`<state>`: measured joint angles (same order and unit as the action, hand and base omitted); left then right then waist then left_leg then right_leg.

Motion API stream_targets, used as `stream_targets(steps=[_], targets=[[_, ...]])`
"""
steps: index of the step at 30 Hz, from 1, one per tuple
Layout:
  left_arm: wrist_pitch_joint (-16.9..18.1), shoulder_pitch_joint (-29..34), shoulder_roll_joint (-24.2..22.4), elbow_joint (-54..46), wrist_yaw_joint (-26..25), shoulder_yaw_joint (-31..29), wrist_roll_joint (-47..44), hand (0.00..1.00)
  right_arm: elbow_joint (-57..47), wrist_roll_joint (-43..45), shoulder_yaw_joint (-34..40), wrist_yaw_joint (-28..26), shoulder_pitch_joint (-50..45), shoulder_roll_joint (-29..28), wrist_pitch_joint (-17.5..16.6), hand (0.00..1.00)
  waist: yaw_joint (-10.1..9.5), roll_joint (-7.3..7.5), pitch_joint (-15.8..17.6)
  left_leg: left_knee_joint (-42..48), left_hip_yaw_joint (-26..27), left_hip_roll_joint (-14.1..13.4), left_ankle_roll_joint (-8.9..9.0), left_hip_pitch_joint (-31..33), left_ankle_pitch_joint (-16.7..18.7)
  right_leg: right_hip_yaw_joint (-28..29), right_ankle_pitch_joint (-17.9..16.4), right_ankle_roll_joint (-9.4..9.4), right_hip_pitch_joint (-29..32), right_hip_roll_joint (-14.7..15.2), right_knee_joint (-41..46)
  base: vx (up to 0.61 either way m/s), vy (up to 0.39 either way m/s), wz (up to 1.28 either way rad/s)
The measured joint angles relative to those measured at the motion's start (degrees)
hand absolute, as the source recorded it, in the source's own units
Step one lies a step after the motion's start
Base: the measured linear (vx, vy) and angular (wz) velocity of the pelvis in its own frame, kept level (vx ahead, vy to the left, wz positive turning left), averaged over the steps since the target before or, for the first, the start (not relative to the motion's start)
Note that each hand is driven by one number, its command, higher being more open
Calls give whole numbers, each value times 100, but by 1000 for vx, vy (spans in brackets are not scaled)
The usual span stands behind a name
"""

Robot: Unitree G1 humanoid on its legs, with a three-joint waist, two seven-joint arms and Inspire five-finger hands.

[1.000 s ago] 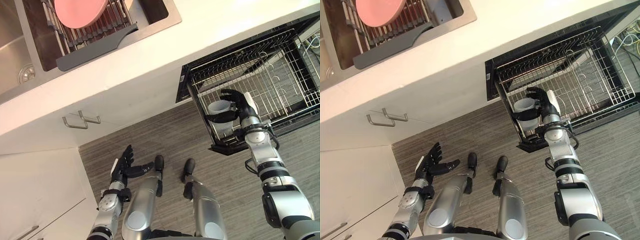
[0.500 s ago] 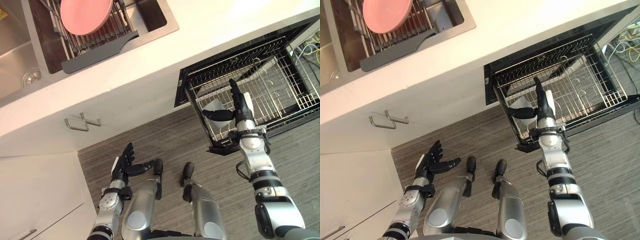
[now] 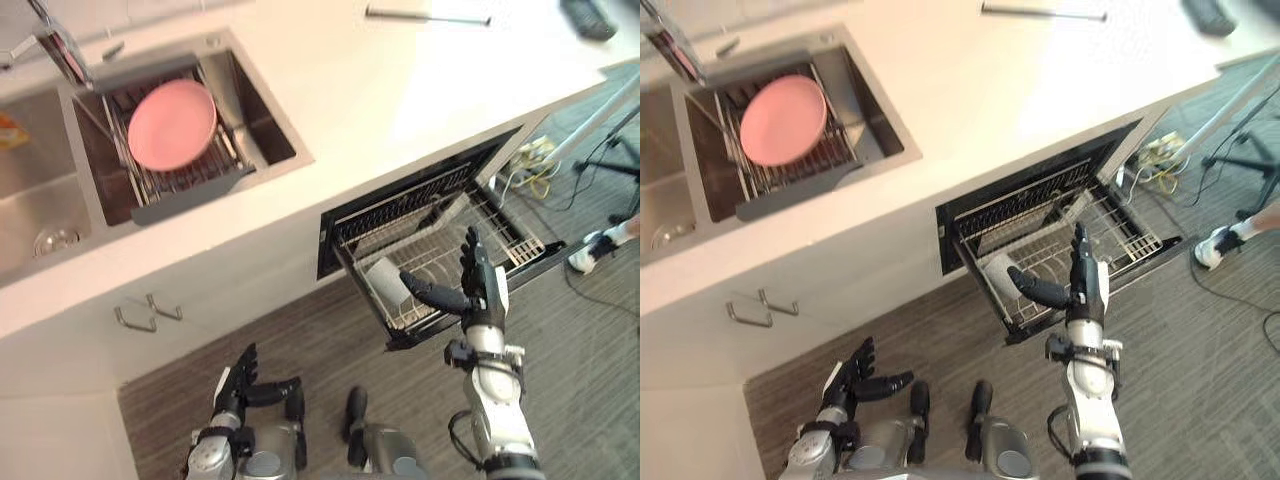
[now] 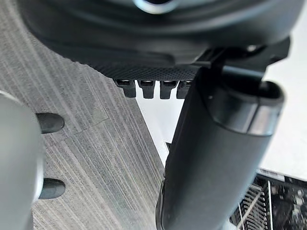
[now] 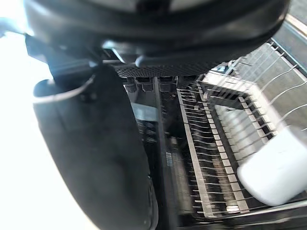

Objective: Walk over to the sink, pick up the cup, carry it to the dishwasher, place the cup inside the dishwasher, then close the dishwasher door

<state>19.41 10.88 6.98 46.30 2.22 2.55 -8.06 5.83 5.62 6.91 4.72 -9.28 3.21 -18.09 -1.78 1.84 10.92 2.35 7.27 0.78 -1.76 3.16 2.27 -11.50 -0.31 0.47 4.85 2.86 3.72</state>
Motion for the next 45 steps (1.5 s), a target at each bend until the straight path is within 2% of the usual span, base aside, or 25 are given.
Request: stream_targets(steps=[1,6,13,16,19,21,22,24,25,26,28,31,32,33,34,35,36,37,38,40,41,42,43,44,45], targets=[[12,49,-73,81,-10,-22,20,100,-74,103,0,-98,-178,-105,-102,100,20,-30,-134,-60,9,2,5,-104,3,5,-8,12,-84,-4,-33,55,16,-7],[114,202,-155,211,-27,-49,20,100,-156,212,-55,-476,-482,-385,-385,100,116,-127,-378,-243,100,5,46,-546,30,83,-60,45,-448,-18,-74,17,14,-8],[164,251,-167,305,-19,-53,4,100,-622,226,-133,-938,-763,-446,-593,100,145,-169,-435,-115,141,-13,148,-815,145,157,-209,43,-643,-9,155,3,2,-5],[276,300,-178,303,-19,-42,-86,100,-778,246,-221,-1150,-977,-432,-596,100,134,-195,-420,524,194,-92,119,-765,553,189,-498,12,-690,-2,598,-18,-16,-7],[298,346,-255,290,5,-93,-215,100,-1069,376,-288,-1261,-1229,-377,-595,100,155,-301,-366,1422,266,-263,185,-542,1106,180,-908,-11,-638,-11,1111,-13,-6,1],[307,358,-274,286,43,-108,-222,100,-1252,387,-268,-1227,-1258,-300,-596,100,178,-308,-352,1806,843,-599,313,-433,1346,124,-1045,-66,-571,44,1357,19,11,23],[311,361,-279,289,95,-105,-225,100,-1344,437,-244,-1166,-1247,-211,-625,100,233,-318,-345,1997,1048,-699,377,-324,1335,23,-1176,-42,-491,151,1556,24,35,45],[317,369,-280,292,173,-143,-384,100,-1350,449,-240,-1134,-1150,-110,-641,100,271,-305,-308,2233,1050,-582,420,-150,1231,-8,-1283,22,-422,343,1685,25,90,41],[338,375,-282,288,199,-167,-455,100,-1344,449,-236,-1121,-1123,-102,-644,100,284,-293,-280,2382,1029,-574,319,58,1419,-55,-1291,39,-482,480,1604,46,131,34],[346,379,-285,288,233,-196,-526,100,-1323,447,-236,-1102,-1102,-107,-644,100,285,-271,-255,2334,979,-577,296,176,1415,-71,-1319,99,-563,593,1563,78,177,42],[423,394,-301,287,289,-267,-672,100,-1272,447,-240,-1101,-978,-21,-643,100,283,-263,-226,2254,706,-681,418,490,1226,-70,-1411,259,-902,884,1414,127,197,29],[516,436,-310,291,327,-365,-781,100,-1170,449,-243,-1150,-715,187,-643,100,286,-271,-232,2395,866,-933,550,583,980,-20,-1548,486,-1156,1102,1381,261,363,-8],[467,437,-314,306,400,-428,-826,100,-1172,465,-213,-1221,-680,242,-639,100,261,-260,-253,2630,913,-821,260,632,929,30,-1593,562,-1277,1230,1331,387,428,-17],[439,450,-347,293,421,-505,-845,100,-1161,519,-192,-1272,-692,261,-568,100,235,-201,-349,2701,943,-613,27,585,1049,122,-1688,558,-1276,1435,1684,407,409,-4],[327,476,-331,296,448,-611,-942,100,-1164,560,-202,-1308,-718,231,-551,100,290,-149,-378,2744,940,-491,-48,587,1156,198,-1700,563,-1140,1524,2275,513,414,42],[141,551,-167,106,856,-363,-895,100,-1159,567,-208,-1349,-726,160,-531,100,422,-138,-353,2764,863,-283,-185,564,1256,224,-1552,462,-805,1635,3602,411,244,84],[-45,531,66,-88,1205,-54,-834,100,-1081,557,-286,-1358,-631,95,-506,100,456,-37,-252,2535,888,-30,-320,432,1193,156,-1168,145,-514,1772,4463,325,177,84],[-152,535,128,-184,1353,23,-852,100,-1007,545,-325,-1374,-541,95,-483,100,470,-40,-176,2376,884,62,-369,321,1124,176,-984,48,-426,1849,4689,299,118,71],[-310,411,215,-173,1430,181,-789,100,-768,531,-410,-1407,-370,113,-453,100,480,-69,-10,2033,905,87,-410,13,998,281,-968,94,-308,1845,5051,180,38,56],[-506,247,197,-60,1419,113,-802,100,-557,365,-607,-1416,-309,143,-454,100,442,-39,83,1246,895,21,-303,-573,778,228,-1339,271,-39,1578,5011,172,-44,58],[-526,222,193,-26,1357,94,-807,100,-559,315,-655,-1416,-306,169,-469,100,432,-16,98,1021,883,5,-295,-734,775,216,-1414,308,63,1494,4835,91,-134,46],[-532,189,203,58,1186,62,-805,100,-569,297,-738,-1381,-297,255,-548,100,423,12,97,662,802,-14,-237,-960,729,226,-1466,342,251,1340,4257,30,-150,48],[-533,195,229,133,1063,8,-813,100,-571,291,-751,-1322,-323,324,-676,100,430,147,28,467,689,24,-86,-1019,591,374,-1293,471,297,1196,3173,37,-223,62],[-553,250,367,110,1063,2,-840,100,-604,291,-749,-1220,-371,318,-769,100,427,390,-109,363,562,184,15,-973,418,621,-933,623,322,1207,2166,47,-213,86],[-510,183,383,218,977,-3,-783,100,-615,266,-676,-1077,-445,366,-814,100,439,387,-166,255,314,197,145,-1024,265,522,-884,593,291,1186,2152,122,-222,70]])
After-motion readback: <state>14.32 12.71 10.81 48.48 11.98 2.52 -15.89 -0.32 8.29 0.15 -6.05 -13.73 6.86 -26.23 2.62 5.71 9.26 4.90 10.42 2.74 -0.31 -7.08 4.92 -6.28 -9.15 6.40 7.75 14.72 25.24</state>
